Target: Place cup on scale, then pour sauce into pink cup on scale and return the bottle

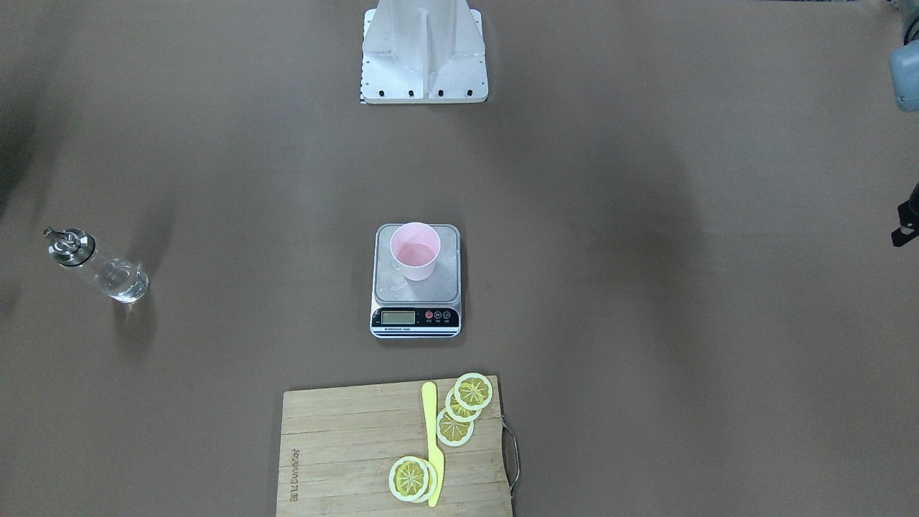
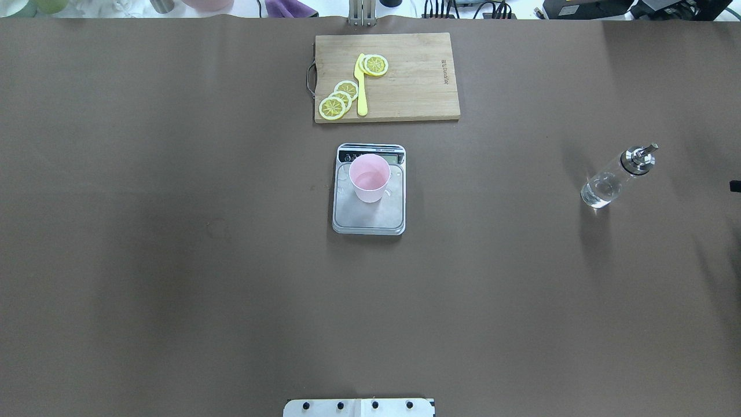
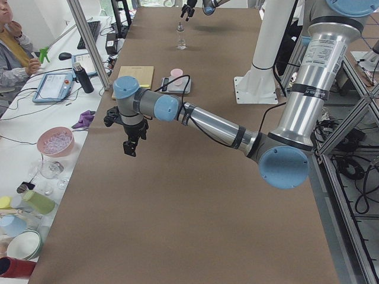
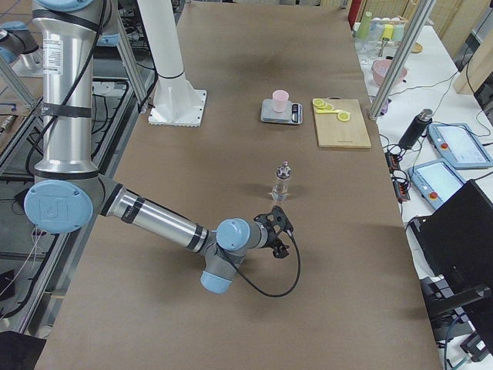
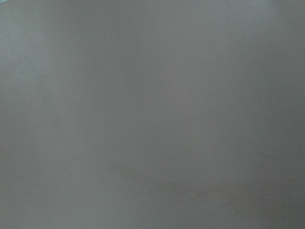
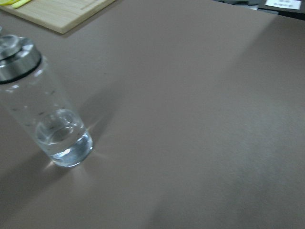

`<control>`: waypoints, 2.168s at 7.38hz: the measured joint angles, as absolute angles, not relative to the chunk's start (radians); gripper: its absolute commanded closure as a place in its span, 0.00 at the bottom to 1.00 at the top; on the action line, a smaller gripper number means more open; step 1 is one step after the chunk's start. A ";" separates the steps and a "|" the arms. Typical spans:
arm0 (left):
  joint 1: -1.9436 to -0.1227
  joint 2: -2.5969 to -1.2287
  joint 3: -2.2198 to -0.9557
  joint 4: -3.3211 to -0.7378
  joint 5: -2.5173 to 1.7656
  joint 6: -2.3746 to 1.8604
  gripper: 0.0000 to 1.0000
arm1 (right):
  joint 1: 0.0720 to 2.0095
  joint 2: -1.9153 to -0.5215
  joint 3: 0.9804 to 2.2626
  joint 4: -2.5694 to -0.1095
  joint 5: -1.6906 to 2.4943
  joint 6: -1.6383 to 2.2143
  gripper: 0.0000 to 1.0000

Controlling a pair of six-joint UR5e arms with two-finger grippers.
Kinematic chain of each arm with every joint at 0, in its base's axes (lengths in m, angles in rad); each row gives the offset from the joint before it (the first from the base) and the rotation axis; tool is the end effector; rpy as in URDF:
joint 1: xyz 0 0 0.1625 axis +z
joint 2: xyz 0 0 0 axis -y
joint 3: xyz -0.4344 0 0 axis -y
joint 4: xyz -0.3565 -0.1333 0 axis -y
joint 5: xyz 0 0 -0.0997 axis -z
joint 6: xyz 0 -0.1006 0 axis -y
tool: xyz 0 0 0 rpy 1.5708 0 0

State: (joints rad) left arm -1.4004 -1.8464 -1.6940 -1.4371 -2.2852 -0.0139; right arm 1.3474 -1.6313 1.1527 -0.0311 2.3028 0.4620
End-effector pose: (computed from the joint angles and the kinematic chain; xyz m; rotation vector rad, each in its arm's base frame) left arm 0.0290 -0.5661 0.4893 0.1877 0.7321 0.2437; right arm -0.0251 -0.4087 0.7098 0.7264 -0.9567 -0.1787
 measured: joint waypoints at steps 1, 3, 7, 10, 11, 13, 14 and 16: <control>-1.401 -1.843 -1.701 -1.436 -2.283 -0.014 0.02 | 1.378 -1.602 1.155 -0.162 2.300 0.461 0.00; -1.401 -1.838 -1.703 -1.436 -2.279 -0.014 0.02 | 1.447 -1.508 1.163 -0.506 2.321 0.457 0.00; -1.401 -1.827 -1.697 -1.437 -2.275 -0.010 0.02 | 1.429 -1.403 1.315 -1.191 2.341 0.345 0.00; -1.402 -1.815 -1.660 -1.437 -2.273 -0.003 0.02 | 1.510 -1.370 1.391 -1.604 2.287 -0.189 0.00; -1.415 -1.795 -1.637 -1.436 -2.273 -0.002 0.02 | 1.550 -1.370 1.413 -1.686 2.276 -0.290 0.00; -1.473 -1.768 -1.574 -1.436 -2.297 0.001 0.02 | 1.576 -1.410 1.504 -1.795 2.262 -0.340 0.00; -1.497 -1.756 -1.541 -1.438 -2.331 0.003 0.02 | 1.576 -1.452 1.555 -1.809 2.256 -0.344 0.00; -1.528 -1.735 -1.494 -1.450 -2.379 -0.001 0.02 | 1.575 -1.519 1.610 -1.811 2.253 -0.326 0.00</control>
State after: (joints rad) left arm -1.5277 -1.7350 -1.4945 -1.4497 -2.3787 -0.0009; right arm 1.5751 -1.5185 1.6098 -1.8107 2.2531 -0.3261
